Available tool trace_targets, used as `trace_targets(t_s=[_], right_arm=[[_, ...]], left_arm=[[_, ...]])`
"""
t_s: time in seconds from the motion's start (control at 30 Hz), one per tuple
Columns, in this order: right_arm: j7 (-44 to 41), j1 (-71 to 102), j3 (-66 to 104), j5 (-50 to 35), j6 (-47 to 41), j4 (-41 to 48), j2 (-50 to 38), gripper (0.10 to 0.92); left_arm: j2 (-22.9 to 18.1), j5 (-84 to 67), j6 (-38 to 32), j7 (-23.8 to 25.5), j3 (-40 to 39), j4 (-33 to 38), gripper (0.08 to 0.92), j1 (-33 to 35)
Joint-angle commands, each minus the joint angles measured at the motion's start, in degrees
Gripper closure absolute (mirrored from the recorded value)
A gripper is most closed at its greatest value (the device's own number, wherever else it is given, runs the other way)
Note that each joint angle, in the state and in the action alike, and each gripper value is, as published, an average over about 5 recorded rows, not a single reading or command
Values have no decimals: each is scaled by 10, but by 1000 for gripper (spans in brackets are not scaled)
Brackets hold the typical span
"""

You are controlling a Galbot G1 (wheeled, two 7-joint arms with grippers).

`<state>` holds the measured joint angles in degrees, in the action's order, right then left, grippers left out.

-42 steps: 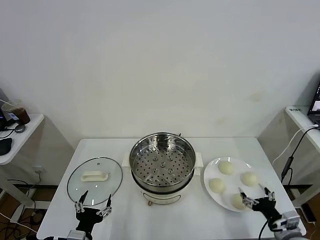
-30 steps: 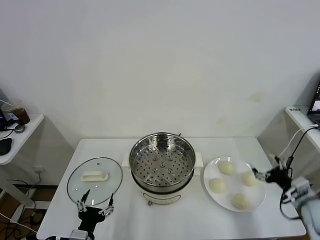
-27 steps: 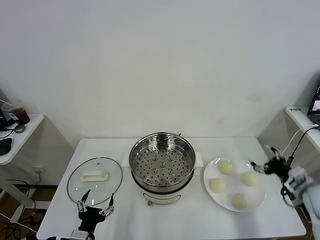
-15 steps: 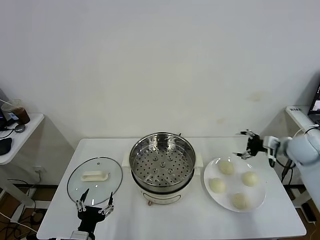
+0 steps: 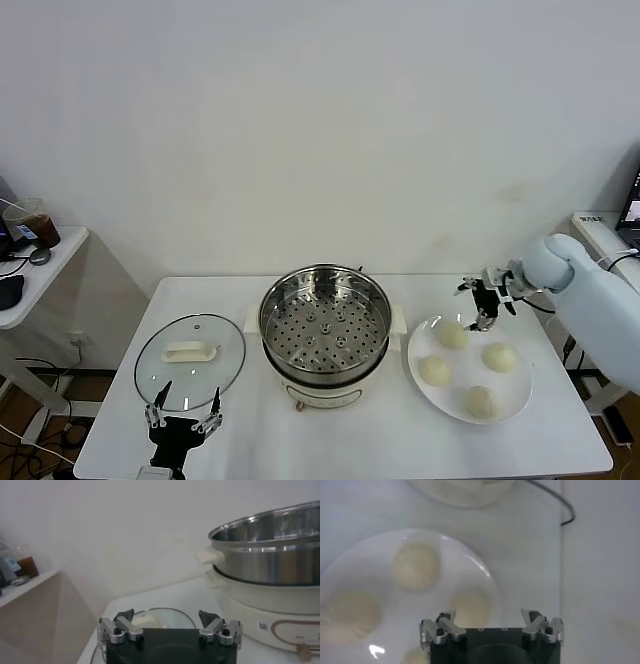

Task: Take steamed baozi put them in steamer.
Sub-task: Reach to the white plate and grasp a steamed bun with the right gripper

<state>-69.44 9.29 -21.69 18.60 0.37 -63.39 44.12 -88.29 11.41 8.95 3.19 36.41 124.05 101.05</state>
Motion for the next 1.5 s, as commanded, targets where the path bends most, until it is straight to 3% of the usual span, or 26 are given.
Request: trace_targets(t_s=[0.03,1.2,1.33,1.5], right_arm=[[-19,-28,-42,24,5,51,26,203],[44,11,-24,66,7,119,79,203],[44,12,-23,65,5,117,77,243],[44,13,-22,60,5,116,75,377]], left_arm=[[-2,3,0,-1,-1,-2,177,1],[-3,3,1,2,0,-19,177,-1],[-4,3,1,1,-1,-18,177,0],[-5,3,0,1,-3,-18,177,0]])
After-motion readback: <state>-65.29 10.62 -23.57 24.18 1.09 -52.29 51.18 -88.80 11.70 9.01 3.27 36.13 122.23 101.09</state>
